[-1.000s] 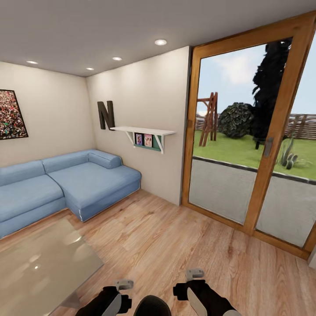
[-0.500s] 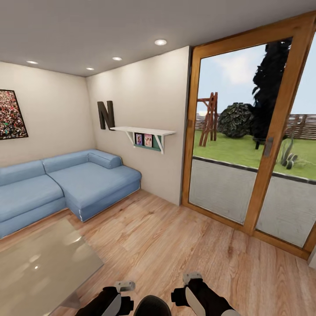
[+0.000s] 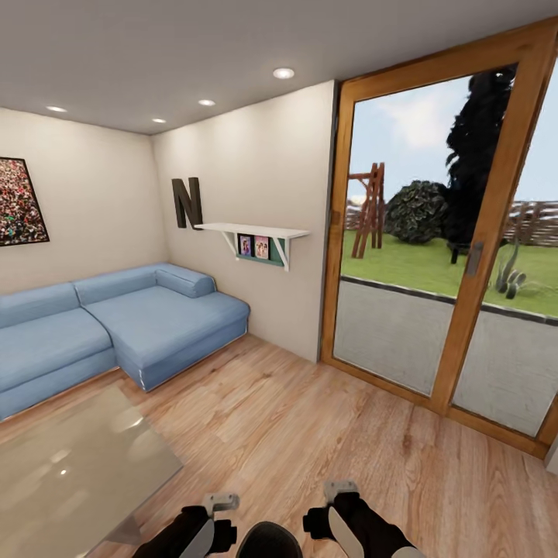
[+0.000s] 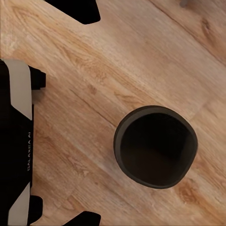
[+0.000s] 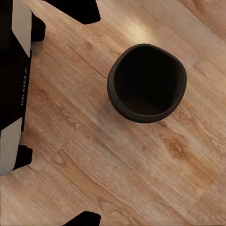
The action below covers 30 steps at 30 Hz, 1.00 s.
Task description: Place each of the two pumpkins and all three candles from the living room inside a cabinet in the living room (use any cabinet), then make sure every cabinet is closed, and position the cauldron so it is next to a table in the living room.
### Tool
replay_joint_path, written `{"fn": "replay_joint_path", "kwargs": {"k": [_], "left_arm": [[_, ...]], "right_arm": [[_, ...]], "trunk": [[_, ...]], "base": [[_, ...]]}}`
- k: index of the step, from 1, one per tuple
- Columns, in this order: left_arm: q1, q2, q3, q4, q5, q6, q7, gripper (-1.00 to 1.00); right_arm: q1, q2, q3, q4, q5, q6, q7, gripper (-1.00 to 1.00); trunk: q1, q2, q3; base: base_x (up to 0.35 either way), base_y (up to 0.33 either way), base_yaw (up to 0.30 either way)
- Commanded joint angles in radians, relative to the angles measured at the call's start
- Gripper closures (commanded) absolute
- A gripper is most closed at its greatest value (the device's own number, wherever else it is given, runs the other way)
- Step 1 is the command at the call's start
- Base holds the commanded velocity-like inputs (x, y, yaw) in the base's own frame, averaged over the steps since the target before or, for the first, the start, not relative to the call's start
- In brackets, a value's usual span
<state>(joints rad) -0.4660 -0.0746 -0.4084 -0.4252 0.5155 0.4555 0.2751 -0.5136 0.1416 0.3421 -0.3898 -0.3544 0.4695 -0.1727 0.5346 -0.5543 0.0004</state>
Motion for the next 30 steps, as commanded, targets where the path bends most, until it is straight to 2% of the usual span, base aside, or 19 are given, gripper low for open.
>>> {"fn": "replay_joint_path", "kwargs": {"k": [1,13,20,30], "left_arm": [[0.0,0.001,-0.008,-0.003,0.011,-0.005,0.009,-1.0],[0.0,0.002,-0.01,0.004,0.009,-0.024,-0.031,-1.0],[0.0,0.003,-0.01,0.004,0.009,-0.026,-0.036,-1.0],[0.0,0.003,-0.011,0.005,0.009,-0.027,-0.036,-1.0]], "right_arm": [[0.0,-0.002,0.008,-0.001,-0.011,-0.01,-0.008,-1.0],[0.0,-0.004,0.01,-0.001,-0.012,-0.04,-0.002,-1.0],[0.0,-0.004,0.017,-0.001,-0.011,-0.083,-0.002,-1.0],[0.0,-0.002,0.017,-0.001,-0.011,-0.086,-0.001,-1.0]], "trunk": [[0.004,-0.008,-0.004],[0.05,-0.092,-0.041],[0.077,-0.141,-0.063],[0.115,-0.211,-0.094]], "base": [[0.0,0.0,0.0],[0.0,0.0,0.0],[0.0,0.0,0.0],[0.0,0.0,0.0]]}}
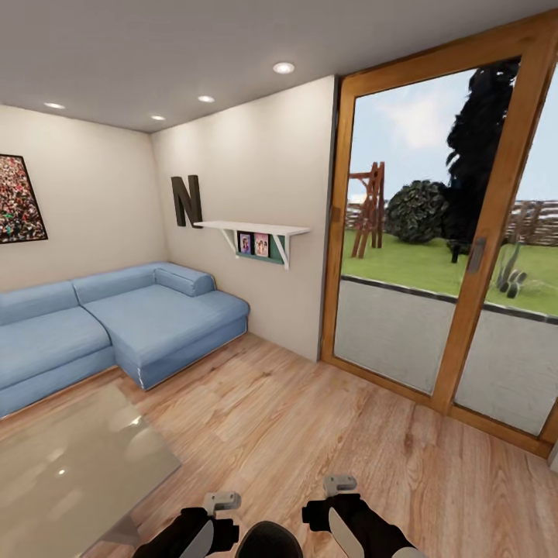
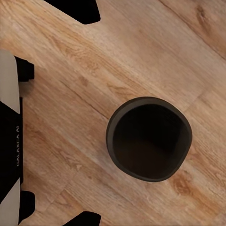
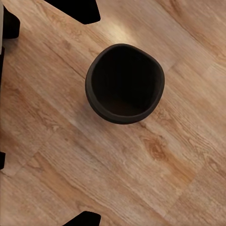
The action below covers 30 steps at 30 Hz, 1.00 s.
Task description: Place each of the two pumpkins and all three candles from the living room inside a cabinet in the living room (use any cabinet), then make sure every cabinet is closed, and position the cauldron so it is next to a table in the living room.
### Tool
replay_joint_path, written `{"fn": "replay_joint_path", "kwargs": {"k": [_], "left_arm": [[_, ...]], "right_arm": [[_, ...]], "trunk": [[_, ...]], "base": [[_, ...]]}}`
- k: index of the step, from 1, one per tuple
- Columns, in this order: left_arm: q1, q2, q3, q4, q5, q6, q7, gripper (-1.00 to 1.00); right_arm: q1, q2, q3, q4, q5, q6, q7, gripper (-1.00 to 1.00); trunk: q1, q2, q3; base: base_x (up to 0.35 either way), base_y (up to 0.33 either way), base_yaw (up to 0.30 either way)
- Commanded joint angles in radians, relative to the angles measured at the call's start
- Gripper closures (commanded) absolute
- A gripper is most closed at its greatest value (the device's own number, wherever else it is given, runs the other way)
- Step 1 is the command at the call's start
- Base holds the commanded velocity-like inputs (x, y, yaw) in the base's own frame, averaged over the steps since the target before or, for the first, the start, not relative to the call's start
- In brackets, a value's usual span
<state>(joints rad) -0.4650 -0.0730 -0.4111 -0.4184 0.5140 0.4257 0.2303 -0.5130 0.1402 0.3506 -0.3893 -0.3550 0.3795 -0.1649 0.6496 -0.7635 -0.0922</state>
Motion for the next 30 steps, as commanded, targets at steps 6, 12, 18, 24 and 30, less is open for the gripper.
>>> {"fn": "replay_joint_path", "kwargs": {"k": [6,12,18,24,30], "left_arm": [[-0.001,0.001,-0.008,-0.002,0.011,-0.008,0.009,-1.0],[-0.001,0.0,-0.008,-0.002,0.011,-0.012,0.009,-1.0],[-0.001,0.0,-0.008,-0.002,0.011,-0.016,0.009,-1.0],[-0.001,-0.001,-0.008,-0.003,0.011,-0.017,0.009,-1.0],[-0.001,-0.001,-0.008,-0.003,0.011,-0.018,0.009,-1.0]], "right_arm": [[-0.001,0.0,0.008,-0.002,-0.01,0.004,-0.008,-1.0],[-0.001,0.001,0.008,-0.002,-0.01,0.004,-0.008,-1.0],[-0.001,0.002,0.008,-0.002,-0.01,0.004,-0.008,-1.0],[-0.001,0.002,0.008,-0.002,-0.01,0.004,-0.008,-1.0],[-0.001,0.002,0.008,-0.002,-0.01,0.004,-0.008,-1.0]], "trunk": [[0.023,-0.044,-0.021],[0.046,-0.086,-0.039],[0.069,-0.128,-0.058],[0.092,-0.17,-0.077],[0.115,-0.212,-0.096]], "base": [[0.0,0.0,0.0],[0.0,0.0,0.0],[0.0,0.0,0.0],[0.0,0.0,0.0],[0.0,0.0,0.0]]}}
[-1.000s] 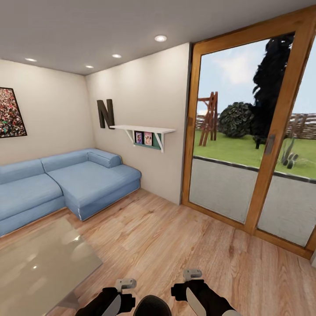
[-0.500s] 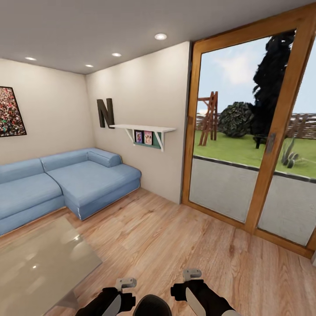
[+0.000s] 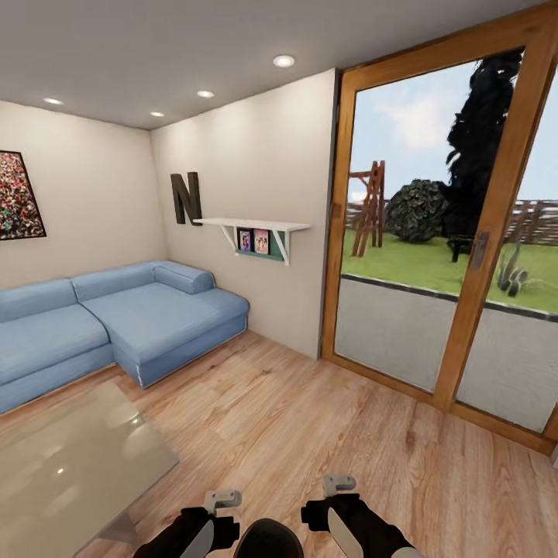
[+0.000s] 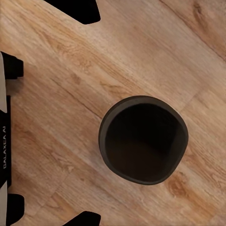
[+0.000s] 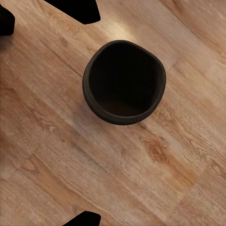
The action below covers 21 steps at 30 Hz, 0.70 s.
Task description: Place each of the two pumpkins and all three candles from the living room inside a cabinet in the living room (use any cabinet), then make sure every cabinet is closed, and position the cauldron so it is next to a table in the living room.
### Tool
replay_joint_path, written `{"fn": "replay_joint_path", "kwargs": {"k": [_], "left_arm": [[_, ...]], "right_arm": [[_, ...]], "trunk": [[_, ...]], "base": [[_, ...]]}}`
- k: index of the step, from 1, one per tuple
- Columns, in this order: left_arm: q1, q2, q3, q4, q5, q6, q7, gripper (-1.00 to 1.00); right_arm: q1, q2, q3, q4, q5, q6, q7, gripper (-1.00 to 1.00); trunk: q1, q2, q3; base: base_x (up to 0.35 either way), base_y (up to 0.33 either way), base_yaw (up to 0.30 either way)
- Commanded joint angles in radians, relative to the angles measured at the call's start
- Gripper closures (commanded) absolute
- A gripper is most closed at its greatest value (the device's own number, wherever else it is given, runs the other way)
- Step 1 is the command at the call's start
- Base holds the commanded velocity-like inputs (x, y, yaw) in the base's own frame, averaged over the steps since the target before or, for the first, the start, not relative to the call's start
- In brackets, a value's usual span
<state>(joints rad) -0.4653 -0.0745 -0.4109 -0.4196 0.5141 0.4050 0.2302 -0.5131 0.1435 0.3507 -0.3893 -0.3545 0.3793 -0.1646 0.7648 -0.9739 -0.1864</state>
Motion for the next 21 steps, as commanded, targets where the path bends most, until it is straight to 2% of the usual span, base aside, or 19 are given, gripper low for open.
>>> {"fn": "replay_joint_path", "kwargs": {"k": [1,11,21], "left_arm": [[-0.001,0.001,-0.008,-0.002,0.011,0.003,0.009,-1.0],[-0.001,0.001,-0.008,-0.003,0.011,0.003,0.009,-1.0],[-0.001,0.001,-0.008,-0.002,0.011,0.003,0.009,-1.0]], "right_arm": [[-0.001,-0.001,0.008,-0.002,-0.011,0.004,-0.009,-1.0],[-0.001,-0.001,0.01,-0.002,-0.011,0.004,-0.007,-1.0],[-0.001,-0.001,0.009,-0.002,-0.002,0.004,0.035,-1.0]], "trunk": [[0.004,-0.008,-0.005],[0.042,-0.078,-0.036],[0.081,-0.148,-0.067]], "base": [[0.0,0.0,0.0],[0.0,0.0,0.0],[0.0,0.0,0.0]]}}
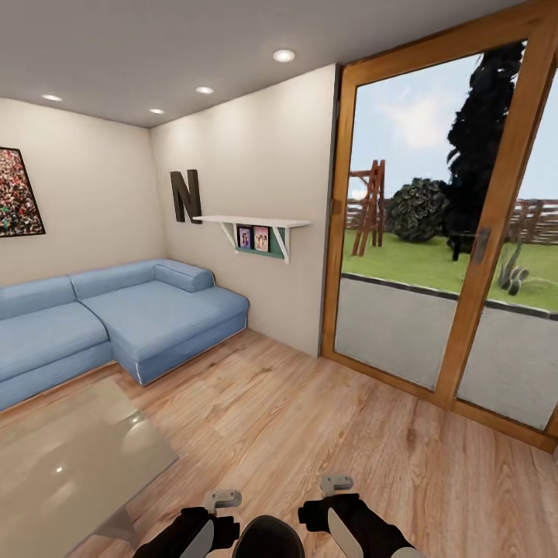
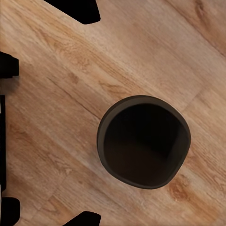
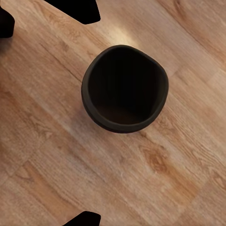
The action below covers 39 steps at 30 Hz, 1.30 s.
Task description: Place each of the two pumpkins and all three candles from the living room inside a cabinet in the living room (use any cabinet), then make sure every cabinet is closed, and position the cauldron so it is next to a table in the living room.
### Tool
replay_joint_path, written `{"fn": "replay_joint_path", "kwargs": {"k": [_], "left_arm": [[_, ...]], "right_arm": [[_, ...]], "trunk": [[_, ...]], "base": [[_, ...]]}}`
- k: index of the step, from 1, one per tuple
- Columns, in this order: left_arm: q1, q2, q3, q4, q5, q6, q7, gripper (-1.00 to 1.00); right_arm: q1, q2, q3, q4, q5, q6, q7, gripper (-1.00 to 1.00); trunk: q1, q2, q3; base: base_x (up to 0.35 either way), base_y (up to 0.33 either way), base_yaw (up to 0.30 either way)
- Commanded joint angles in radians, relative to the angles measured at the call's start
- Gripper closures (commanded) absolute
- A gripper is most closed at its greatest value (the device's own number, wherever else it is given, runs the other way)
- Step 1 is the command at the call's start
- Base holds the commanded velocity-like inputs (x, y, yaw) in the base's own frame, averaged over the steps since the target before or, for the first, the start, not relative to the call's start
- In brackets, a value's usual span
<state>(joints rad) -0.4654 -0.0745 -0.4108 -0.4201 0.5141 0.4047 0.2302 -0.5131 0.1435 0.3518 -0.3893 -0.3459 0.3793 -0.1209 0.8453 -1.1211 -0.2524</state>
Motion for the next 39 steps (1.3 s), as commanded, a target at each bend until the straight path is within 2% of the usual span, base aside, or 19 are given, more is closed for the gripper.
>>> {"fn": "replay_joint_path", "kwargs": {"k": [1,31,39], "left_arm": [[-0.001,0.001,-0.008,-0.002,0.011,0.003,0.009,-1.0],[-0.001,0.0,-0.008,-0.002,0.01,-0.012,0.009,-1.0],[-0.001,0.0,-0.008,-0.002,0.011,-0.012,0.009,-1.0]], "right_arm": [[-0.001,-0.001,0.008,-0.002,-0.01,0.004,-0.008,-1.0],[-0.001,-0.001,0.008,-0.002,-0.01,0.004,-0.005,-1.0],[-0.001,-0.002,0.007,-0.002,-0.009,0.004,0.025,-1.0]], "trunk": [[0.004,-0.008,-0.005],[0.119,-0.218,-0.099],[0.15,-0.274,-0.124]], "base": [[0.0,0.0,0.0],[0.0,0.0,0.0],[0.0,0.0,0.0]]}}
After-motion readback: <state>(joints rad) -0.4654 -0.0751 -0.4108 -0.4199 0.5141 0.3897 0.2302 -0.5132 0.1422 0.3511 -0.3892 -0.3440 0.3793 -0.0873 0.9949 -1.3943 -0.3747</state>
